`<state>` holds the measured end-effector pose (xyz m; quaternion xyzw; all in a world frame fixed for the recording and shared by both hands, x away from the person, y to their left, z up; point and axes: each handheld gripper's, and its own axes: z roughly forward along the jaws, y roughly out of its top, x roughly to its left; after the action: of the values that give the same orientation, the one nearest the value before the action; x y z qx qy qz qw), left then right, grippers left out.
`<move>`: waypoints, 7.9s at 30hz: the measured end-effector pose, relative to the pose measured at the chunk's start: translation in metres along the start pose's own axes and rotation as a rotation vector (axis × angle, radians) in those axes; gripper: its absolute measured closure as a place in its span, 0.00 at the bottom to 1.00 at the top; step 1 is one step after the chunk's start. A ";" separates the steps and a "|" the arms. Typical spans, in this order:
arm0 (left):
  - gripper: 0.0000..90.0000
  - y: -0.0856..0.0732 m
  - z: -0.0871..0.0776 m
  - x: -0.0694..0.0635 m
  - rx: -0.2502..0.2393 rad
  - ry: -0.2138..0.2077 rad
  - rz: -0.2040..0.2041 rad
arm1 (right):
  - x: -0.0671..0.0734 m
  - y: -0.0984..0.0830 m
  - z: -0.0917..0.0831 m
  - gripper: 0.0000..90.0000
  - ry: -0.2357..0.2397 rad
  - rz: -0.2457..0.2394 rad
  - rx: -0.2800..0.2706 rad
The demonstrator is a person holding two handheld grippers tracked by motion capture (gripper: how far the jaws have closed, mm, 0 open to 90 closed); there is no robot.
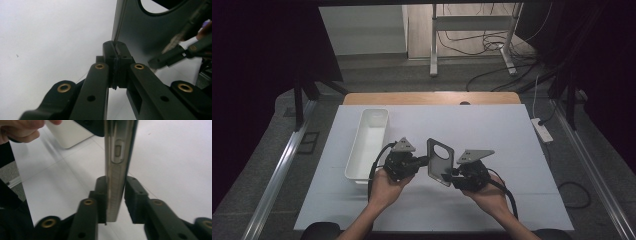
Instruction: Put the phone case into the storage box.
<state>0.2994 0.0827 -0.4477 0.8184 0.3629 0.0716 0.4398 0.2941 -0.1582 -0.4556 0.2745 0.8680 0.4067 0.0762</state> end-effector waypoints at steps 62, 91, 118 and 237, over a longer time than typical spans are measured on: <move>0.99 0.019 -0.030 0.048 0.052 0.089 -0.106 | -0.035 -0.043 -0.053 0.10 -0.072 0.089 0.081; 0.99 0.043 -0.046 0.070 0.056 0.134 -0.114 | -0.049 -0.074 -0.084 0.00 -0.145 0.150 0.060; 0.99 0.053 -0.077 0.101 0.032 0.231 -0.169 | -0.058 -0.097 -0.120 0.00 -0.260 0.238 0.013; 0.99 0.032 -0.054 0.217 0.024 0.515 -0.402 | -0.055 -0.107 -0.133 0.01 -0.323 0.286 0.004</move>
<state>0.4505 0.2502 -0.4344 0.6904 0.6174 0.1839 0.3292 0.2481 -0.3316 -0.4526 0.4565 0.7977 0.3622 0.1552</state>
